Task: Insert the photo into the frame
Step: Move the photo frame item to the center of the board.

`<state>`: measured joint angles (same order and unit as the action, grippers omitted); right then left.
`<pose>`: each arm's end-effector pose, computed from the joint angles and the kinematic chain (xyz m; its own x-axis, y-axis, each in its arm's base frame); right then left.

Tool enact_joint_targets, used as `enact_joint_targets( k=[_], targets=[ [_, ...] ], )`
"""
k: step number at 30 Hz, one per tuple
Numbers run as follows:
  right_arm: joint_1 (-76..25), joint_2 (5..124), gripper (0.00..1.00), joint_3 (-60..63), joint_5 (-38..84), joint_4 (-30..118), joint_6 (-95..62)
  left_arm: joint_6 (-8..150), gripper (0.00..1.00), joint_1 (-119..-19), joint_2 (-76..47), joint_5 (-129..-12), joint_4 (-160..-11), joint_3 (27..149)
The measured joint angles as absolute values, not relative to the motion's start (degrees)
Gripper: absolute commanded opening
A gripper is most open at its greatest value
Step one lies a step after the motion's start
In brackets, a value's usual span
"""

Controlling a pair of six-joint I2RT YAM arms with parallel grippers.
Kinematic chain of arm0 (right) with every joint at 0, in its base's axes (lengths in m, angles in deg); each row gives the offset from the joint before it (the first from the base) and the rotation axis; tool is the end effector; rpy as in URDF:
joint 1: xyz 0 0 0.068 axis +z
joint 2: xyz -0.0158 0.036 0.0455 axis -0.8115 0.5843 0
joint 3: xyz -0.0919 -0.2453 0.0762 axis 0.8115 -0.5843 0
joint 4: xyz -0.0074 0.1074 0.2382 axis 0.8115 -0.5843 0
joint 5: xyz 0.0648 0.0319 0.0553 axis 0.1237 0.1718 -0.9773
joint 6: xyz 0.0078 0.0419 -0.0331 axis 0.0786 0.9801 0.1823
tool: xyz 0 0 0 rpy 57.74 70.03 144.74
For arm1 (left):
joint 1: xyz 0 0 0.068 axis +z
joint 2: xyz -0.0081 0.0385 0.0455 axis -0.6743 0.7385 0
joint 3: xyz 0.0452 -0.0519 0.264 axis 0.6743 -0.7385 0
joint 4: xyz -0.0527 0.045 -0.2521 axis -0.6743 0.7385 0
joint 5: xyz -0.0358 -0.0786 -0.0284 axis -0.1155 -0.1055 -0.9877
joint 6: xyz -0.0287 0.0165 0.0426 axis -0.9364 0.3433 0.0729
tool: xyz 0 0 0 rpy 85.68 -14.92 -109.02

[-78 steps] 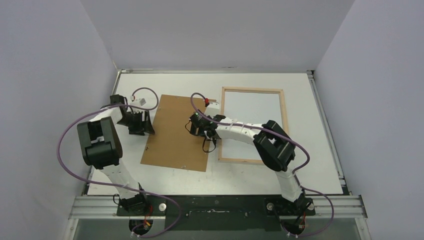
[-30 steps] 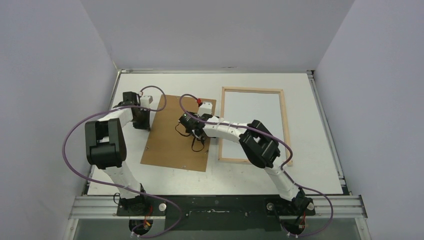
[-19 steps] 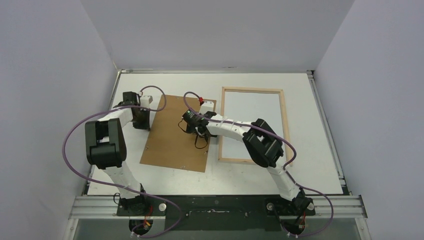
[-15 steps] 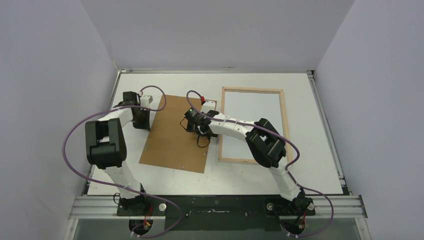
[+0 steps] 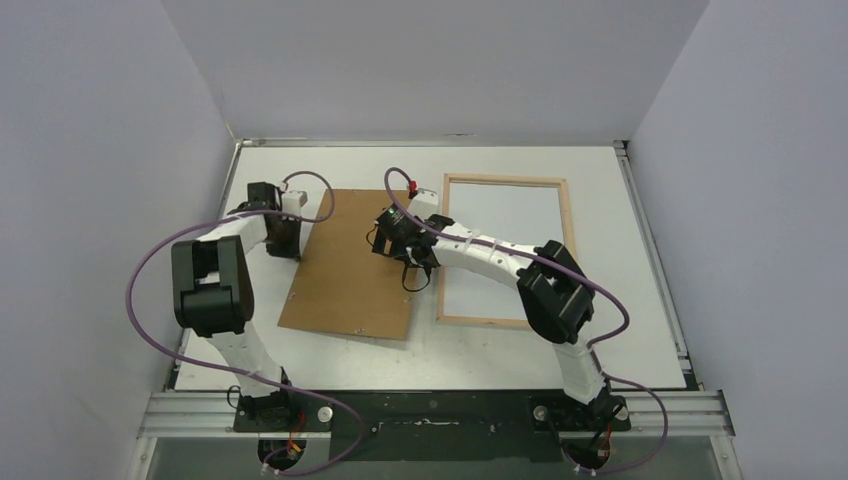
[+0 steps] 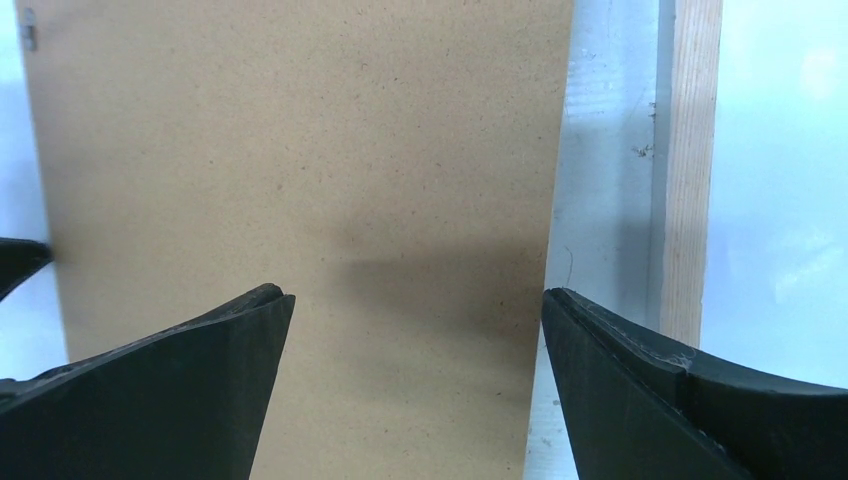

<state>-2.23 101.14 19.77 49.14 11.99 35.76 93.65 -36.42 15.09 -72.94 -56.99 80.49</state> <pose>0.2860 0.3477 0.2101 -0.8155 0.2778 -0.5077 0.1149 0.9375 0.3285 0.3548 0.0304 0.1560 -0.9025 0.0878 -0.4216 0.1400 0.9857 -0.0943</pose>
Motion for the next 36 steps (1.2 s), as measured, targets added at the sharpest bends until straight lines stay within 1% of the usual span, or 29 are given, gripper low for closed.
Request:
enact_joint_targets(
  k=[6,21,30,36],
  targets=[
    [-2.2,96.7,1.0,15.7,49.1,14.0,37.2,93.8,0.0,-38.0,15.7,-72.7,-56.9,81.3],
    [-2.8,89.0,1.0,6.2,50.3,13.1,38.8,93.7,0.0,-45.8,17.6,-71.4,-56.1,84.2],
    [-6.6,83.9,1.0,-1.2,49.7,15.3,40.4,92.6,0.0,-50.0,18.6,-72.8,-54.8,85.8],
    [-9.2,83.0,1.0,-7.0,47.4,18.6,41.4,92.3,0.0,-50.9,18.9,-75.8,-53.8,86.0]
  ],
)
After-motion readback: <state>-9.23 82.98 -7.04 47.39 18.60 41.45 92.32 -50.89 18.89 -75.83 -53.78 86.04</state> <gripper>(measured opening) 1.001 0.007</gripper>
